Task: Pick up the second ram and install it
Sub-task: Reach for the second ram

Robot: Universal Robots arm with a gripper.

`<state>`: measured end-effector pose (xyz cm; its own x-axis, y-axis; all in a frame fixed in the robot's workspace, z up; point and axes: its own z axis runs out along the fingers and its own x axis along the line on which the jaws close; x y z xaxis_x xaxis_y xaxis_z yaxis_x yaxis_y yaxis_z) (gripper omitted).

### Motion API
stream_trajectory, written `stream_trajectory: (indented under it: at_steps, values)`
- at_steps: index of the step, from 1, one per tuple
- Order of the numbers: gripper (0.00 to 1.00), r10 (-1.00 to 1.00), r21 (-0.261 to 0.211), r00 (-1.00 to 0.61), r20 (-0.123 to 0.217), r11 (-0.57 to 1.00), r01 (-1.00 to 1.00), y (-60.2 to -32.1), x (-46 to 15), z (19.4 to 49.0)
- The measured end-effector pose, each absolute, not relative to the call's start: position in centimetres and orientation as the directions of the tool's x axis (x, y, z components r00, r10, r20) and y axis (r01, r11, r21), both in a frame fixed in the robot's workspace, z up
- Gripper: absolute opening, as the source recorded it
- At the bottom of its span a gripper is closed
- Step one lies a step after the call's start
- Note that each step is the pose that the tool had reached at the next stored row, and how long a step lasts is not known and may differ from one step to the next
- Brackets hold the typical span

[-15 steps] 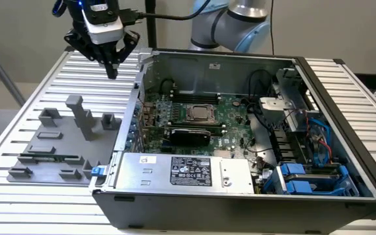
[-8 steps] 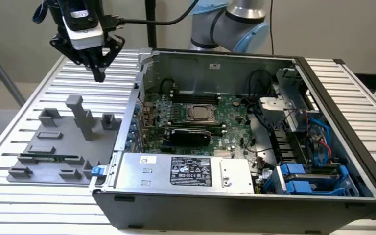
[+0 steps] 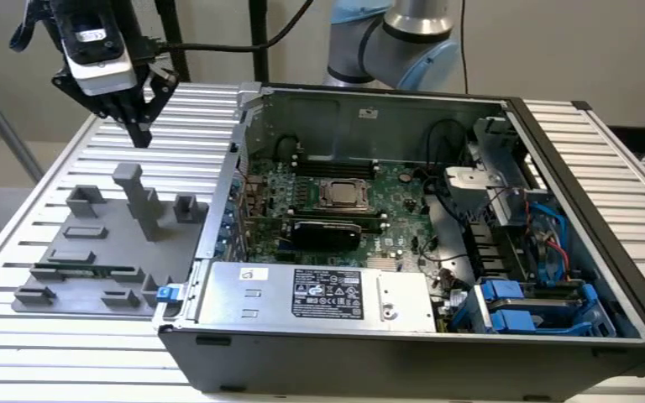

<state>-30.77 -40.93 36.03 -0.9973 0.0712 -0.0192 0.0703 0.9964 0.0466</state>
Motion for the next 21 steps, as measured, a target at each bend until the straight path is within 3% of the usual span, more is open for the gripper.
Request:
stream_trajectory:
  at_steps: [21]
  values:
    - [0.0,0.071,0.047,-0.997,-0.019,0.996,0.07,-44.3,-37.4,34.5]
